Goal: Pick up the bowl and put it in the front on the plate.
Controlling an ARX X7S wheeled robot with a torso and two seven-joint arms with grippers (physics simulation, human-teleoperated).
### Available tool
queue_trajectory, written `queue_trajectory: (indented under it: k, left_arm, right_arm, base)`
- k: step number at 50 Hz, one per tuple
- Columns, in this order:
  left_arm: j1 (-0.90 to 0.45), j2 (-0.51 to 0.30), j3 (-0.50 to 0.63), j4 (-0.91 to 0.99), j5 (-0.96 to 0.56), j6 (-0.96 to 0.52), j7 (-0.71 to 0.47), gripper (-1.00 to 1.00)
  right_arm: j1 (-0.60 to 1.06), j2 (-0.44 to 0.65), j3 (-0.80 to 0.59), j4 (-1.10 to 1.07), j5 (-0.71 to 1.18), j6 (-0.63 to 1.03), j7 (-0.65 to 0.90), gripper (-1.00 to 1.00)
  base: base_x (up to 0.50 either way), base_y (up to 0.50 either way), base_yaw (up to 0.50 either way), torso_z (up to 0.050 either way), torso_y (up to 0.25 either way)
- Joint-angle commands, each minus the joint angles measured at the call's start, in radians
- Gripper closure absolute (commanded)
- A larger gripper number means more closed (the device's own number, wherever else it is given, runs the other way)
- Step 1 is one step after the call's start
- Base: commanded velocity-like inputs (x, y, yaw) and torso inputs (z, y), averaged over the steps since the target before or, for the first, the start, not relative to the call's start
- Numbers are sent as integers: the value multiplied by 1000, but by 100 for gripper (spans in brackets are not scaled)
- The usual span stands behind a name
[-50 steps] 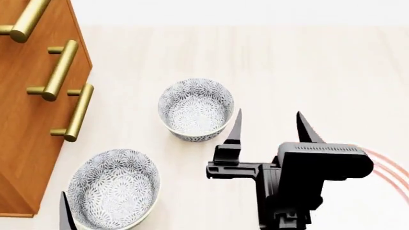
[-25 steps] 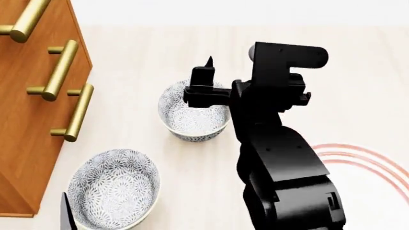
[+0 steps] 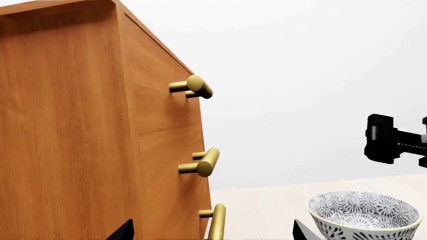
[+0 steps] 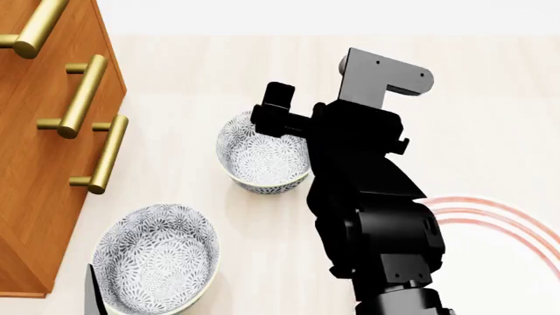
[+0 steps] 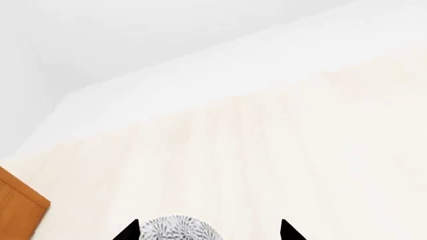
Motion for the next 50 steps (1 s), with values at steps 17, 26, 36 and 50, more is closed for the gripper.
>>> queue_trajectory:
  k: [17,26,36,50]
  left_arm:
    - [0,1,-2,-2,-5,6,10,-100]
    - [-2,-3,4,-2,-6,2,9,-100]
    - [-3,-6,11,-5,-9,-5,7,-100]
    - [-5,-11,16,-9,-10,-4,0,-100]
  right_arm:
    - [-27,-11,-94,98,102,-67,21,-100]
    - [-47,-11,-110,86,141,-71,33,-100]
    - [-58,-3,-94,46,209,-48,63,-100]
    - [-84,8,-96,9,259,-41,87,-100]
  base:
    - [0,0,0,0,0]
    - [0,0,0,0,0]
    - [0,0,0,0,0]
    - [0,0,0,0,0]
